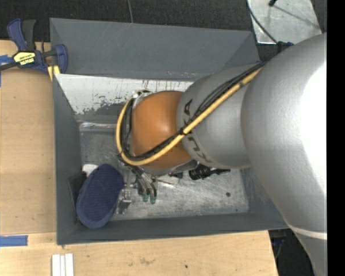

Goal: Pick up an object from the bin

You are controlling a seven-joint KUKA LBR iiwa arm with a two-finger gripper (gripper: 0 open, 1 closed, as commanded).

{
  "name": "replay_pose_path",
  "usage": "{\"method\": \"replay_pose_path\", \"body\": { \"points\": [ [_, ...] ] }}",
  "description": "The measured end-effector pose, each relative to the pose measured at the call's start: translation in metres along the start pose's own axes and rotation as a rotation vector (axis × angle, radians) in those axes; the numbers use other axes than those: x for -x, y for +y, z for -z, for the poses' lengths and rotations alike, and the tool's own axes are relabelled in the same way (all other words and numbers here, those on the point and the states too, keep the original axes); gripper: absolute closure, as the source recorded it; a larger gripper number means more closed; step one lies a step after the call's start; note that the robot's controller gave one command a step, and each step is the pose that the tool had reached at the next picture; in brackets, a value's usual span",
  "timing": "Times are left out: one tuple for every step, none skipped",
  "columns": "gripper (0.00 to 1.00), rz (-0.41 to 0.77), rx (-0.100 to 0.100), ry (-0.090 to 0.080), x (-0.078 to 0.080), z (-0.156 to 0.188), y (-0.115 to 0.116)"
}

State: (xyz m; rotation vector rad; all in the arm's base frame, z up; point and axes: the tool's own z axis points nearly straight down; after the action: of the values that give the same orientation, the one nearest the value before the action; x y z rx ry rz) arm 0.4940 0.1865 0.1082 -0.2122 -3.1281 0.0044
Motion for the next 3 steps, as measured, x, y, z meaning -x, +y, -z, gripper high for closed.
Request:
{"method": "replay_pose_path", "body": {
  "points": [
    [0.0, 0.043, 0.008, -0.016, 0.004, 0.121, 0.003],
    [0.0, -0.054, 0.002, -0.003, 0.001, 0.015, 0.044],
    [0.0, -0.112, 0.01, -0.007, 0.014, -0.011, 0.029]
  ]
}}
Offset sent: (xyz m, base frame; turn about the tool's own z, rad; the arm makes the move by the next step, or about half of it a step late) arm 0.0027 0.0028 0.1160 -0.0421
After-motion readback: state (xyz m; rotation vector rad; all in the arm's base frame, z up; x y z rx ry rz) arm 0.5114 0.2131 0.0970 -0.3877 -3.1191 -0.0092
